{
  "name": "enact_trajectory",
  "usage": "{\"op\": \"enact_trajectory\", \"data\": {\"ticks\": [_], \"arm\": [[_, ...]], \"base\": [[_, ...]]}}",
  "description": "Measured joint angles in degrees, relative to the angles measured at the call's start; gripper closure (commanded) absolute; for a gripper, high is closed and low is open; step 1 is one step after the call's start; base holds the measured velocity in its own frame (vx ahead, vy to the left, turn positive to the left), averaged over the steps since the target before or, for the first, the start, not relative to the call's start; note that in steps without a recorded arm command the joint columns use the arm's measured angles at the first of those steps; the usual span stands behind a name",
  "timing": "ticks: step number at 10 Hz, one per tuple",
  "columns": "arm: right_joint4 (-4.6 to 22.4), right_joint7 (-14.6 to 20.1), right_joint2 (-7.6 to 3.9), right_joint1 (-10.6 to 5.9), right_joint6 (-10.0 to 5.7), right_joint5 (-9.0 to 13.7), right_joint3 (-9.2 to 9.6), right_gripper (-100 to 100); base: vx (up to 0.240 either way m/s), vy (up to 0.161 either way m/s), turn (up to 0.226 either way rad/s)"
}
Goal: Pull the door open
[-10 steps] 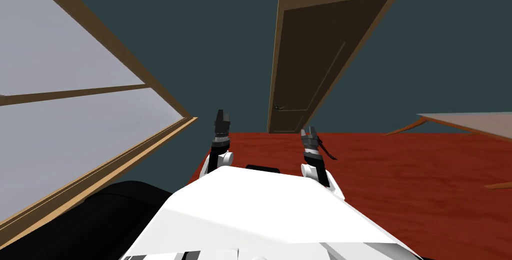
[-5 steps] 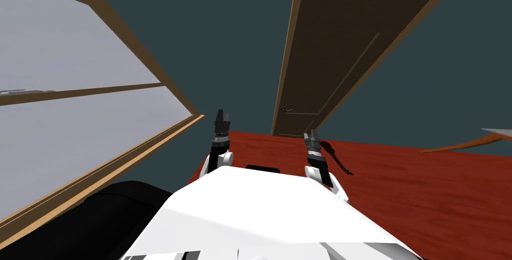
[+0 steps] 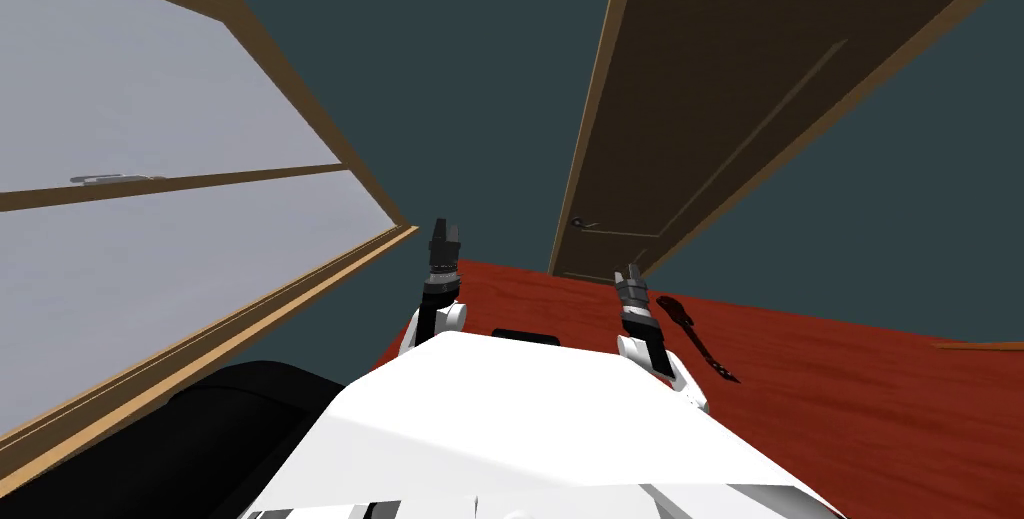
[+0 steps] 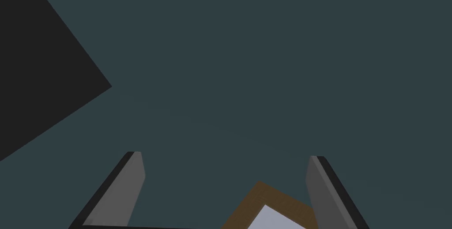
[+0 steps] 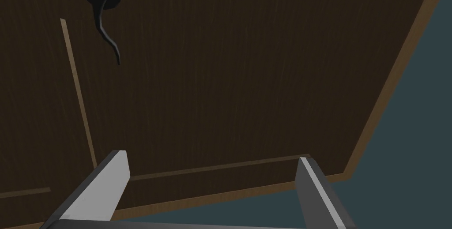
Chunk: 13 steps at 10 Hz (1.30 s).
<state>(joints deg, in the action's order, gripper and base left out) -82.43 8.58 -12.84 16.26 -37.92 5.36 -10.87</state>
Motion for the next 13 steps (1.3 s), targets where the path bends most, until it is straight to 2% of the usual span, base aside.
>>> {"op": "enact_trajectory", "data": {"ticks": [3, 5, 7, 11, 13], "arm": [[6.06, 0.17, -1.38, -1.53, -0.75, 0.64, -1.62, -100], [7.94, 0.37, -2.27, -1.75, -0.28, 1.13, -2.73, -100], [11.26, 0.28, -2.64, -2.84, -0.98, 1.30, -3.28, -100], [15.47, 0.67, -4.12, -3.59, -1.01, 2.00, -4.87, -100], [18.05, 0.69, -4.57, -4.39, -1.54, 2.19, -5.40, -100]], "base": [[0.109, -0.024, 0.199], [0.082, -0.025, 0.124], [0.072, -0.021, 0.160], [0.055, -0.023, 0.110], [0.059, -0.025, 0.150]]}}
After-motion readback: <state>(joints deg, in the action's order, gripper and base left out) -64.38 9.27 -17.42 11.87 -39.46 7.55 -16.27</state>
